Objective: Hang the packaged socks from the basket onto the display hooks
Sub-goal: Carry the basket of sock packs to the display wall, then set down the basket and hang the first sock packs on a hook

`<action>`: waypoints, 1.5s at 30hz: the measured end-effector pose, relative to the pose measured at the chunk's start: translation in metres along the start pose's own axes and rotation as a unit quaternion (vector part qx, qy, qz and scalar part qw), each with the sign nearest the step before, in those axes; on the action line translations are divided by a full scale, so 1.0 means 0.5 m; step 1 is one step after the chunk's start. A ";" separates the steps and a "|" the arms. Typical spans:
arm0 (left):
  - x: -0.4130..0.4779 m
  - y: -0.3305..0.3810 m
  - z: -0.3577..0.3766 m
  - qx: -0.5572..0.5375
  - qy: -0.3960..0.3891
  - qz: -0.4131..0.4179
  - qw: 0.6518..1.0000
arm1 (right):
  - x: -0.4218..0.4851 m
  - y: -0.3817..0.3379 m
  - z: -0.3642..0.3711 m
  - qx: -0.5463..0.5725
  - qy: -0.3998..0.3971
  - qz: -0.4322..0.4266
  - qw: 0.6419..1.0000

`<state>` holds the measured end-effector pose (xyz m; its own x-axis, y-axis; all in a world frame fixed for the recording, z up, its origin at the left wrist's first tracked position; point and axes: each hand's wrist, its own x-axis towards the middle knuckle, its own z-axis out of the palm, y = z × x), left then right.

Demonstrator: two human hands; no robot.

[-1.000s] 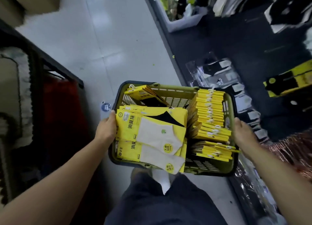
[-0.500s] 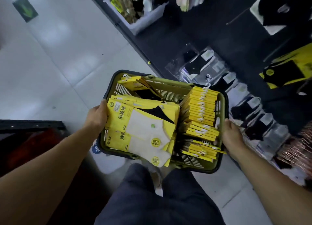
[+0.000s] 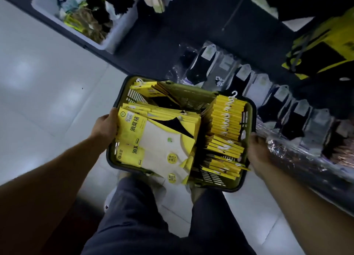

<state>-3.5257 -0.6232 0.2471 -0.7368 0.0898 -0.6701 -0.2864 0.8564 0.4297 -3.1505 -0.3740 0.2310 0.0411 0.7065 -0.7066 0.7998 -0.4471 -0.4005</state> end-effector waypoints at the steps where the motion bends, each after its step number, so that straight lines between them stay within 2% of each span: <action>1: 0.024 0.009 0.009 0.010 -0.011 0.004 1.000 | 0.003 0.006 0.013 -0.002 0.013 0.007 1.000; 11: 0.287 -0.008 0.141 0.132 -0.117 0.049 0.983 | 0.057 0.141 0.236 0.111 0.093 0.151 0.978; 19: 0.443 -0.091 0.274 0.145 -0.128 0.067 0.979 | 0.163 0.261 0.416 0.198 0.097 0.187 0.957; 27: 0.538 -0.178 0.363 0.129 -0.088 0.056 0.986 | 0.303 0.310 0.493 0.098 0.099 0.110 0.984; 33: 0.569 -0.217 0.424 0.092 -0.038 0.118 0.988 | 0.340 0.366 0.512 0.078 0.115 0.076 0.987; 40: 0.580 -0.233 0.431 0.023 -0.051 0.163 0.985 | 0.353 0.328 0.508 0.012 0.126 0.078 0.989; 42: 0.576 -0.227 0.429 0.026 -0.055 0.176 0.983 | 0.343 0.294 0.494 -0.015 0.159 0.057 0.986; 45: 0.572 -0.216 0.416 0.056 -0.068 0.191 0.978 | 0.315 0.241 0.470 -0.078 0.269 -0.076 0.957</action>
<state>-3.5782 -0.5842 -0.1171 -0.6863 0.4746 -0.5512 0.0689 0.7968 0.6003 -3.1881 -0.4456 -0.0655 0.1856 0.9560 -0.2271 0.8994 -0.2584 -0.3526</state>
